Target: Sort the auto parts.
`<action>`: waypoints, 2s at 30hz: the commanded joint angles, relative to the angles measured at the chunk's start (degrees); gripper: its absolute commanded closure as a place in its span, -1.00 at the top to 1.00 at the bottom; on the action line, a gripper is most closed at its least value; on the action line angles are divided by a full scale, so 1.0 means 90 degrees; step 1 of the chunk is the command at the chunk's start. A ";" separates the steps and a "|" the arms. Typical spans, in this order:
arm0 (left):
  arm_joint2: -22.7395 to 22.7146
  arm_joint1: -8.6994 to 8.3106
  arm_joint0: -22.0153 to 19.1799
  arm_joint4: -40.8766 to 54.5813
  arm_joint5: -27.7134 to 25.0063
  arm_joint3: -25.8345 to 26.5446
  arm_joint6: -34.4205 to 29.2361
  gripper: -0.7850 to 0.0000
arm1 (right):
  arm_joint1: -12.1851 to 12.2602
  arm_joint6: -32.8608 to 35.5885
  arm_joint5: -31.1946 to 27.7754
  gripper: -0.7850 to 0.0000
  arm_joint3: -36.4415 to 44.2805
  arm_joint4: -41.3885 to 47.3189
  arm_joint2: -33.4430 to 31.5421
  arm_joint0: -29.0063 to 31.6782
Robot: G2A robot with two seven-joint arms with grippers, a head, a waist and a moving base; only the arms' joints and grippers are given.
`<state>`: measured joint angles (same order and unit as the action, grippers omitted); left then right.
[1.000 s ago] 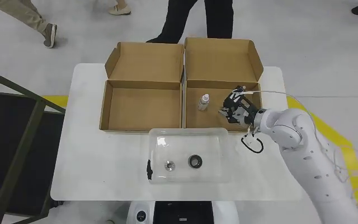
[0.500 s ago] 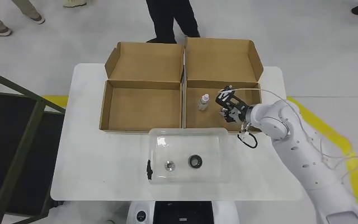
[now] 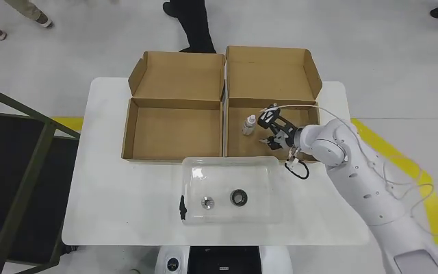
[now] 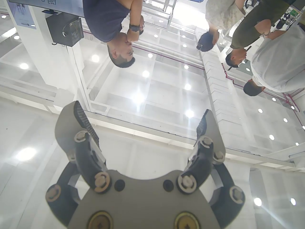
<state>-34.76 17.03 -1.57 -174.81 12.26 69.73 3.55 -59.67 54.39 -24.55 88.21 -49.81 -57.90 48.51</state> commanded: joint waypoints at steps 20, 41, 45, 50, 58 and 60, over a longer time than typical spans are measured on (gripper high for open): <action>0.0000 0.0000 0.0000 0.0000 0.0000 0.0000 0.0000 1.00 | 0.0454 -0.0957 -0.0971 1.00 0.2724 0.0469 -0.1824 0.2250; 0.0000 0.0000 0.0000 0.0000 0.0000 0.0000 0.0000 1.00 | 0.0577 -0.1695 -0.1921 1.00 0.4349 -0.0749 -0.1684 0.3487; 0.0000 0.0000 0.0000 0.0000 0.0000 0.0000 0.0000 1.00 | 0.0566 -0.1414 -0.1904 1.00 0.4405 -0.0958 -0.1358 0.3378; 0.0000 0.0000 0.0000 0.0000 0.0000 0.0000 0.0000 1.00 | 0.0540 -0.1054 -0.1949 1.00 0.4218 -0.1065 -0.0917 0.3126; 0.0000 0.0000 0.0000 0.0000 0.0000 0.0000 0.0000 1.00 | 0.0488 -0.0789 -0.1962 1.00 0.3746 -0.0927 -0.0403 0.2745; 0.0000 0.0000 0.0000 0.0000 0.0000 0.0000 0.0000 1.00 | 0.0476 -0.0784 -0.1987 1.00 0.3631 -0.0924 -0.0300 0.2675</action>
<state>-34.76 17.03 -1.57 -174.81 12.26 69.73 3.55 -55.35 47.32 -42.31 121.35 -58.11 -60.99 72.84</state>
